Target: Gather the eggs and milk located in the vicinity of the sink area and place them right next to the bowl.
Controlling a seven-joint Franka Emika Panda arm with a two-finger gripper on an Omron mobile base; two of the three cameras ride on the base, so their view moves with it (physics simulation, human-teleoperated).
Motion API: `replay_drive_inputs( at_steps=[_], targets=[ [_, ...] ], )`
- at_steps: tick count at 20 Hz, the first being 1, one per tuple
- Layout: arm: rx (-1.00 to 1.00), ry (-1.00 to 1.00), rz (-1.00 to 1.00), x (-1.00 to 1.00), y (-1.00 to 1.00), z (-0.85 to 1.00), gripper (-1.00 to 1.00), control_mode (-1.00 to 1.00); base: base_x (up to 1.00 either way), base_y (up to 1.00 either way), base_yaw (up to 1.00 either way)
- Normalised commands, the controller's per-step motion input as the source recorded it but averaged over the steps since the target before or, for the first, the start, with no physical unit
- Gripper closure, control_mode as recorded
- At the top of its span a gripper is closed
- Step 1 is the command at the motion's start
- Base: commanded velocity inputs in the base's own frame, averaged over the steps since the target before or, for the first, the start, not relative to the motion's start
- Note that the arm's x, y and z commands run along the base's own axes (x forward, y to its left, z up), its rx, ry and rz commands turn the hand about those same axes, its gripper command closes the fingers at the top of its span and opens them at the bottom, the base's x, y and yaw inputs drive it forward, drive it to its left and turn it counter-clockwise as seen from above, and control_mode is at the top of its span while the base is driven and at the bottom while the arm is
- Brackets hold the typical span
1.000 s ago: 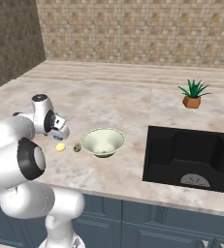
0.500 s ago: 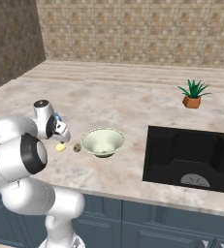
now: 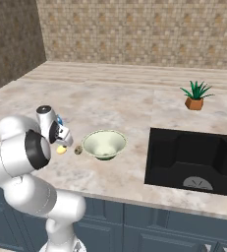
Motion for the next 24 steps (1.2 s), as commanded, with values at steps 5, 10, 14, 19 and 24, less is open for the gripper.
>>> replay_drive_inputs(
  at_steps=[5,10,14,19,24],
  targets=[
    [0.0,0.0,0.0,0.09,0.0,-0.13,-1.0,-1.0,0.0,0.0,0.0],
    [0.0,0.0,0.0,0.02,0.0,-0.15,-1.0,-1.0,0.0,0.0,0.0],
    [0.0,0.0,0.0,0.0,0.0,-0.18,-1.0,-1.0,0.0,0.0,0.0],
    [0.0,0.0,0.0,0.0,0.0,-0.24,-1.0,-1.0,0.0,0.0,0.0],
    [0.0,0.0,0.0,0.01,0.0,-0.22,-1.0,-1.0,0.0,0.0,0.0]
  ],
)
